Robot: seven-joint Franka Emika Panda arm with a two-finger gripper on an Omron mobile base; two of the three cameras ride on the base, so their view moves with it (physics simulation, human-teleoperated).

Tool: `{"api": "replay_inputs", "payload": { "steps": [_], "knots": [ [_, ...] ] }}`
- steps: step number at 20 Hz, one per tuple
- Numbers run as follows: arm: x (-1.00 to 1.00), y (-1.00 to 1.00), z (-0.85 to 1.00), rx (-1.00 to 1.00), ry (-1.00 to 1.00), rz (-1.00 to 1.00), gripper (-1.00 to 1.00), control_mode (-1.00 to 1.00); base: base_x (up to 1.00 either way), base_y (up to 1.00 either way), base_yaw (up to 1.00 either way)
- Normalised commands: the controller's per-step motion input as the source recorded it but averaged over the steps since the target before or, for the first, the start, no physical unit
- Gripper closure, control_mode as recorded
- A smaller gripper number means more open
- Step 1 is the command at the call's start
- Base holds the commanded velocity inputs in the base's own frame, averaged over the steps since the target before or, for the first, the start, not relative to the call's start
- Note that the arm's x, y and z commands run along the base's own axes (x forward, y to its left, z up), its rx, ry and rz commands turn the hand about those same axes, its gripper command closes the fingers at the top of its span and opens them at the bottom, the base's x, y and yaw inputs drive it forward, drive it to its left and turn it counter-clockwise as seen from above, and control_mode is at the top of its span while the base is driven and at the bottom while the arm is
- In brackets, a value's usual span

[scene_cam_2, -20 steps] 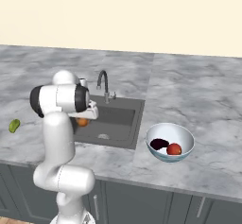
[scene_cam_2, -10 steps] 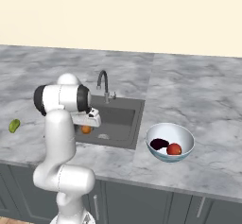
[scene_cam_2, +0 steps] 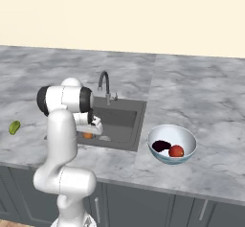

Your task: There is a mixed pile of frozen fruits and vegetables on the counter. Locate all the frozen vegetables and place the items in a bowl on the counter. Take all the frozen fruits and defrost them in a running sink.

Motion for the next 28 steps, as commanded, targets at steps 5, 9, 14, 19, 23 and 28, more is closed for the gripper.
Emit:
{"api": "replay_inputs", "payload": {
  "steps": [5, 9, 14, 19, 23, 28],
  "knots": [
    [0.01, 0.0, 0.19, -0.03, -0.01, 0.0, -1.0, -1.0, 0.0, 0.0, 0.0],
    [0.0, 0.0, 0.13, 0.0, 0.0, 0.0, -1.0, -1.0, 0.0, 0.0, 0.0],
    [0.0, 0.0, 0.04, 0.0, 0.0, 0.0, -1.0, -1.0, 0.0, 0.0, 0.0],
    [-0.06, 0.09, 0.61, 0.01, -0.03, 0.0, -1.0, -1.0, 0.0, 0.0, 0.0],
    [-0.23, 0.08, 0.74, 0.05, -0.04, -0.03, -1.0, -1.0, 0.0, 0.0, 0.0],
    [-0.51, 0.29, 0.75, 0.02, -0.08, -0.03, -1.0, -1.0, 0.0, 0.0, 0.0]
  ]
}}
